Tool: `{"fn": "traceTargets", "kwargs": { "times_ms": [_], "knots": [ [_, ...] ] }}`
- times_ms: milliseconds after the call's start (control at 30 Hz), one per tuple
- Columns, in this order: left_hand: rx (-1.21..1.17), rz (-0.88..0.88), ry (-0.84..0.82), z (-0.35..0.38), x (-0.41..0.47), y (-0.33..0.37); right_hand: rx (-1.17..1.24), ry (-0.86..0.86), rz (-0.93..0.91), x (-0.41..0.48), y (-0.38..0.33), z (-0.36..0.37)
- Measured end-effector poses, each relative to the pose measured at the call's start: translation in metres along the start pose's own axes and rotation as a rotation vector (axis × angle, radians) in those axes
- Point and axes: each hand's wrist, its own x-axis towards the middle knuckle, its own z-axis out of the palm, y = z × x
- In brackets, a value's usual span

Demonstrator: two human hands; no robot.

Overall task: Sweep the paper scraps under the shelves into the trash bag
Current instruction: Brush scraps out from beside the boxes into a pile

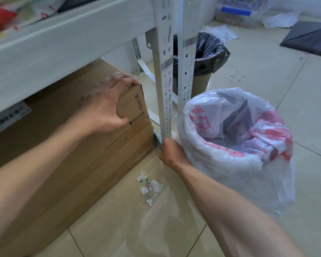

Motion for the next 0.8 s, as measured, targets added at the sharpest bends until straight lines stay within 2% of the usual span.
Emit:
{"fn": "traceTargets", "kwargs": {
  "times_ms": [267, 500, 800],
  "knots": [
    [0.004, -0.009, -0.003, -0.001, 0.0, 0.004, -0.17, -0.12, -0.012, -0.04, 0.009, -0.025],
    [0.025, -0.002, 0.012, 0.0, -0.002, 0.002, -0.104, 0.057, -0.05, -0.028, -0.01, -0.037],
    [0.0, 0.018, 0.008, 0.008, 0.001, -0.008, -0.004, 0.008, -0.108, 0.023, -0.024, 0.001]
  ]
}}
